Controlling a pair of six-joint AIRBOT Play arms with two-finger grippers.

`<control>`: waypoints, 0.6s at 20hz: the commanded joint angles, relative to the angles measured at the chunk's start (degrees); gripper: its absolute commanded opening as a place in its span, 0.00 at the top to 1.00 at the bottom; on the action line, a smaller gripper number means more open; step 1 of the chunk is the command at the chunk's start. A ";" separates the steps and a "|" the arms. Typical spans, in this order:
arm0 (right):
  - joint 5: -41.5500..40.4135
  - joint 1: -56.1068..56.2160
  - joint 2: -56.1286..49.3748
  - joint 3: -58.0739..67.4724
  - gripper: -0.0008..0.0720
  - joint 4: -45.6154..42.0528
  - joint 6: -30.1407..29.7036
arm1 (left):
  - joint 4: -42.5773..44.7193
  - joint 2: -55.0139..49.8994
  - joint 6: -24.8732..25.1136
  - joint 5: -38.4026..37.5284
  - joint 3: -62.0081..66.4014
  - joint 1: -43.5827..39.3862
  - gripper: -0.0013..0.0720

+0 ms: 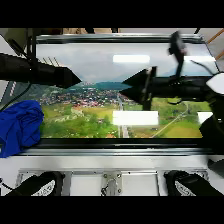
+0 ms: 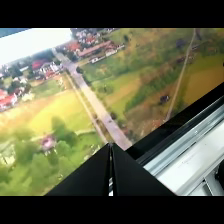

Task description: Fold the clothes and pants, and hang the long-sleeved shirts on hangers.

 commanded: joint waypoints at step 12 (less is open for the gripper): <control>-0.57 10.51 -5.46 -0.37 0.96 -1.57 0.96 | -0.57 0.02 -0.02 -0.22 -6.71 -0.02 0.95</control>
